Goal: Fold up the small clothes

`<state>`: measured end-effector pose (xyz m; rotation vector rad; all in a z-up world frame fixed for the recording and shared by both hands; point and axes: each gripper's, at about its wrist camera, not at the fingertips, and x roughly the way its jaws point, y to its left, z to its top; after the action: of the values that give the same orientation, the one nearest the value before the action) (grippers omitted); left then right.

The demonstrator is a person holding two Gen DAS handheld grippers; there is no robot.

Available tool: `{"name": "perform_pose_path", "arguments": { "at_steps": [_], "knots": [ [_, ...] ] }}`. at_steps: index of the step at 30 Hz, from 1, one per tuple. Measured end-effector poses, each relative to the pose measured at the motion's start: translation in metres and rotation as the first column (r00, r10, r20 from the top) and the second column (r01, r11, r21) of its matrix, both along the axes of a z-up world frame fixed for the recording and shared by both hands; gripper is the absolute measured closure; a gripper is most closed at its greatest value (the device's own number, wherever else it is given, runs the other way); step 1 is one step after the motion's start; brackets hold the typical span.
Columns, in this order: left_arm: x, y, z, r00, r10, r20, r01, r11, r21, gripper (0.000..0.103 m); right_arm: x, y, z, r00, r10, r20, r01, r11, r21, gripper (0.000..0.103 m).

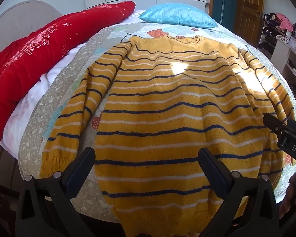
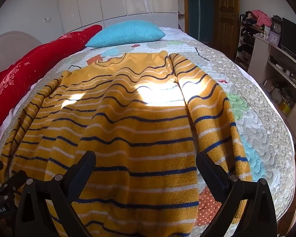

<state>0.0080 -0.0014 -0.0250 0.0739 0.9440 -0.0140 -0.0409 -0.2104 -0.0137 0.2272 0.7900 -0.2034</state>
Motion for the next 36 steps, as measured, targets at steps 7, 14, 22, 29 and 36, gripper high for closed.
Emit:
{"name": "perform_pose_path", "arguments": {
  "at_steps": [7,14,22,29,36],
  "knots": [
    [0.007,0.001,-0.018,0.998,0.007,-0.060,-0.006,1.000,0.012,0.000,0.003,-0.001,-0.010,0.999,0.010,-0.040,-0.010,1.000,0.012,0.000],
    [0.009,0.002,-0.036,0.996,0.005,-0.084,-0.002,1.000,0.028,0.000,0.007,0.000,-0.028,0.996,0.014,-0.083,-0.013,1.000,0.013,0.000],
    [0.012,0.000,-0.042,0.996,0.011,-0.090,-0.008,0.999,0.034,0.000,0.012,0.006,-0.037,0.995,0.021,-0.095,-0.024,0.999,-0.038,0.000],
    [0.008,-0.001,-0.045,0.999,0.007,-0.051,-0.005,0.999,0.040,0.000,0.010,0.005,-0.039,0.997,0.013,-0.072,-0.015,0.999,-0.039,0.000],
    [0.003,0.034,-0.011,1.000,-0.024,0.005,0.025,0.996,-0.089,0.001,0.008,0.003,-0.040,0.999,-0.004,-0.045,0.003,1.000,-0.014,0.000]
  ]
}}
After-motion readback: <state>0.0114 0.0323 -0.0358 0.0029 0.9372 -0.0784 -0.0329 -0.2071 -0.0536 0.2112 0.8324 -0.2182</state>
